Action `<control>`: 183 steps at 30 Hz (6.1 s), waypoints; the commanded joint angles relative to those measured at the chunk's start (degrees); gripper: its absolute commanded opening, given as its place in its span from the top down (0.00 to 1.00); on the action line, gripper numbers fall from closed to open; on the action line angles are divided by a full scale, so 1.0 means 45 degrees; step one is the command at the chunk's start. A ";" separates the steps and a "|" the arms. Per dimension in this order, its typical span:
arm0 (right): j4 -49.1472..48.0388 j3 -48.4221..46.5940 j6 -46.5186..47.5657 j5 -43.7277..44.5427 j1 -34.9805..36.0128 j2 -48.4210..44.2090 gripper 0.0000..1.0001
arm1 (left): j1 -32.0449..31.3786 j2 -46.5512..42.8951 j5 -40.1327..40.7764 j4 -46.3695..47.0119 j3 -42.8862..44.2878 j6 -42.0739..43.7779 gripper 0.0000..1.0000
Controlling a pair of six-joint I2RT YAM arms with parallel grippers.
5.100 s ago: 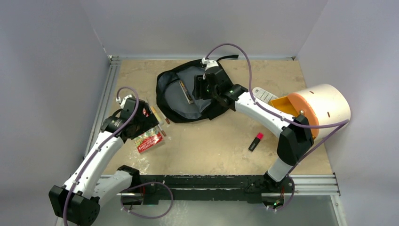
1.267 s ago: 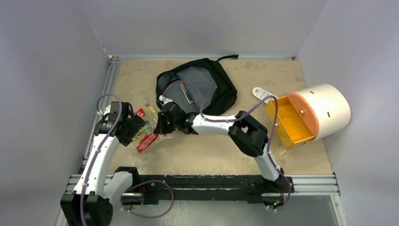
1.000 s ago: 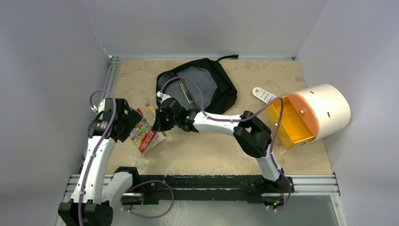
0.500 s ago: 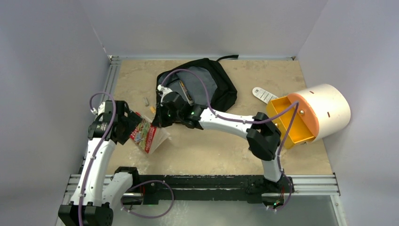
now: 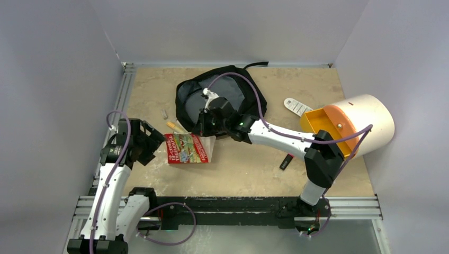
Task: Pack the student bag
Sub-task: Move the book to the center of the board, then pick up the book from the center of the board.
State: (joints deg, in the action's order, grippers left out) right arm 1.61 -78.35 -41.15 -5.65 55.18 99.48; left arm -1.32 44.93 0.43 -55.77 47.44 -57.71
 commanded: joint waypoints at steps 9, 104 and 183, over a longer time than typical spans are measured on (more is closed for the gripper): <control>-0.1296 0.3669 -0.0119 0.0375 -0.1520 -0.1453 1.00 | -0.0037 -0.0374 -0.2764 0.2450 -0.2490 0.0154 0.19; -0.7696 0.9184 -0.3582 -0.3587 -0.3996 0.0384 0.31 | -0.2128 0.5973 -0.2009 0.9512 -0.4097 0.1800 0.75; -0.8912 0.9711 -0.6277 -0.3960 -0.3985 -0.2202 1.00 | -0.3632 -0.0588 -0.4523 0.8621 -0.6928 -0.4860 0.20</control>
State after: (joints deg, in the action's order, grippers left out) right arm -32.49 -35.05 -64.66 -21.74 37.12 92.20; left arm -16.58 42.52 -18.96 -22.37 17.21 -73.41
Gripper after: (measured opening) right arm 0.168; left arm 0.797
